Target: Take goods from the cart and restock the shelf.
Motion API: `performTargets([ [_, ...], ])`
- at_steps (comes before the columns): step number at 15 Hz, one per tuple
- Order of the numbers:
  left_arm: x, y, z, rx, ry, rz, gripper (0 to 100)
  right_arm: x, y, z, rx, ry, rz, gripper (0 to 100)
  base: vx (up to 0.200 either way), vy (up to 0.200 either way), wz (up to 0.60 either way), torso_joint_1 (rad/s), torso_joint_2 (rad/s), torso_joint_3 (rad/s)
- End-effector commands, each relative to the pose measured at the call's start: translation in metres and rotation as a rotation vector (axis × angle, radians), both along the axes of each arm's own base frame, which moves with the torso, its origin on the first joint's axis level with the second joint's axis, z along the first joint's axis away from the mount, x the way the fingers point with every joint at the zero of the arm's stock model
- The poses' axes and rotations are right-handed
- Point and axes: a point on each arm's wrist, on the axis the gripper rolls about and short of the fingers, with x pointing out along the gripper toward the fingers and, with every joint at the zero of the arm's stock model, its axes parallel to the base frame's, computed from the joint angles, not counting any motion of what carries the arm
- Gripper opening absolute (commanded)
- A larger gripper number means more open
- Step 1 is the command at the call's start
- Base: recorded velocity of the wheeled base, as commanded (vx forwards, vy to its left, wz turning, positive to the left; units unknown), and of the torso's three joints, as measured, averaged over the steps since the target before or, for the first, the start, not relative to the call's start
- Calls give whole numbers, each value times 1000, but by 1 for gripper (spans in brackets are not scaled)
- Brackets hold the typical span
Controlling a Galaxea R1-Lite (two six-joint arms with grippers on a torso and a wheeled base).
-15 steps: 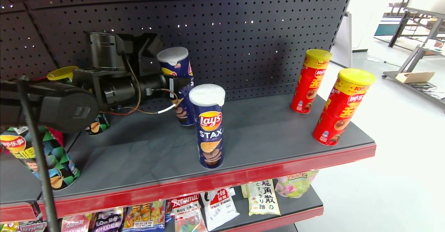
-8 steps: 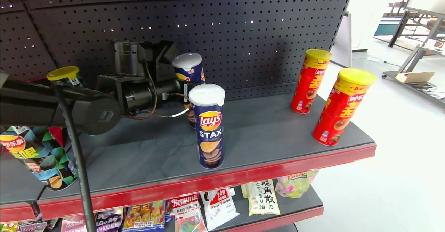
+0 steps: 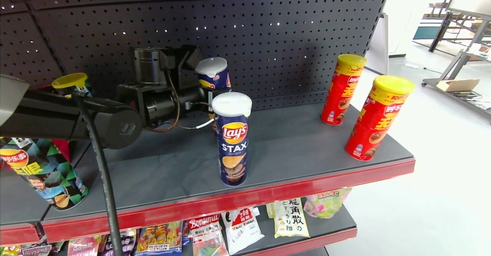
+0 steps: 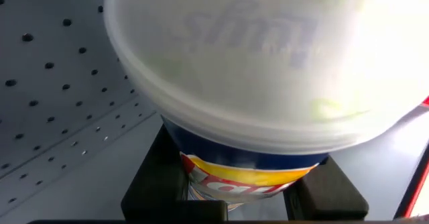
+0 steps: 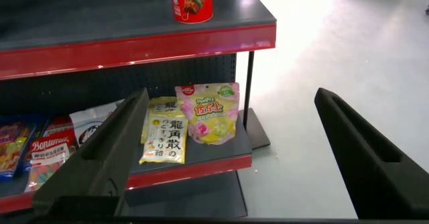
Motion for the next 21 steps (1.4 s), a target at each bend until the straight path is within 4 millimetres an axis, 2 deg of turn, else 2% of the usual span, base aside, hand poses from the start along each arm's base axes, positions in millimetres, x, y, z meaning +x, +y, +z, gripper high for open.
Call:
performTargets([
  [1, 3, -3, -6, -3, 1, -3, 0, 0, 0, 0, 0, 2, 0, 100, 0, 0, 0, 0, 0, 0],
  [6, 4, -2, -7, 2, 2, 18, 0, 0, 0, 0, 0, 2, 1, 100, 0, 0, 0, 0, 0, 0],
  [12, 9, 10, -11, 10, 9, 49, 0, 0, 0, 0, 0, 2, 0, 100, 0, 0, 0, 0, 0, 0],
  [21, 11, 9, -21, 21, 41, 48, 0, 0, 0, 0, 0, 3, 1, 100, 0, 0, 0, 0, 0, 0],
])
